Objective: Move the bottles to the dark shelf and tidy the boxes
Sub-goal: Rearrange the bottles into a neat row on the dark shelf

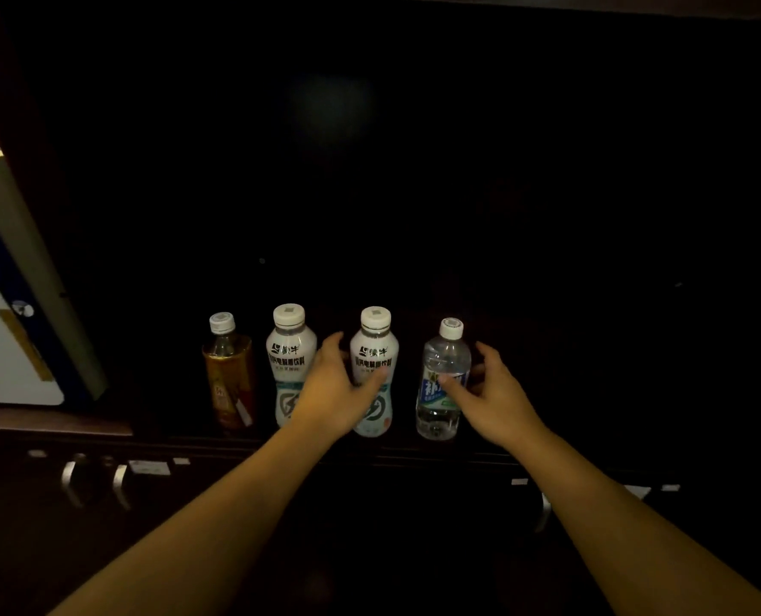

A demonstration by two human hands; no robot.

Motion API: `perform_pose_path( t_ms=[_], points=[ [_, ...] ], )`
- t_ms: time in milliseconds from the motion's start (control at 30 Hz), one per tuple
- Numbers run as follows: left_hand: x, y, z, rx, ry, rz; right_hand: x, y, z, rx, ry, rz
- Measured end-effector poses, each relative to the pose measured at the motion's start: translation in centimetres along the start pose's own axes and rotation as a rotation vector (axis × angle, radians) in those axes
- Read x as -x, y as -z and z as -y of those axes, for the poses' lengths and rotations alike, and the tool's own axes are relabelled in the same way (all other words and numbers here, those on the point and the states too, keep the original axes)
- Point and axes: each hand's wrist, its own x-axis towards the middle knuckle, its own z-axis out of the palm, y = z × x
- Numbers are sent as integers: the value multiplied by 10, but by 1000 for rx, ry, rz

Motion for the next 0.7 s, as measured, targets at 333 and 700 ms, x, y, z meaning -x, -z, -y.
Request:
perform_pose_path(
  t_ms=[333, 700],
  points=[
    [27, -44, 57, 25, 44, 115, 21, -53, -49, -106, -110, 48],
    [32, -54, 81, 106, 6, 37, 20, -72, -68, -49, -87, -43]
  ],
)
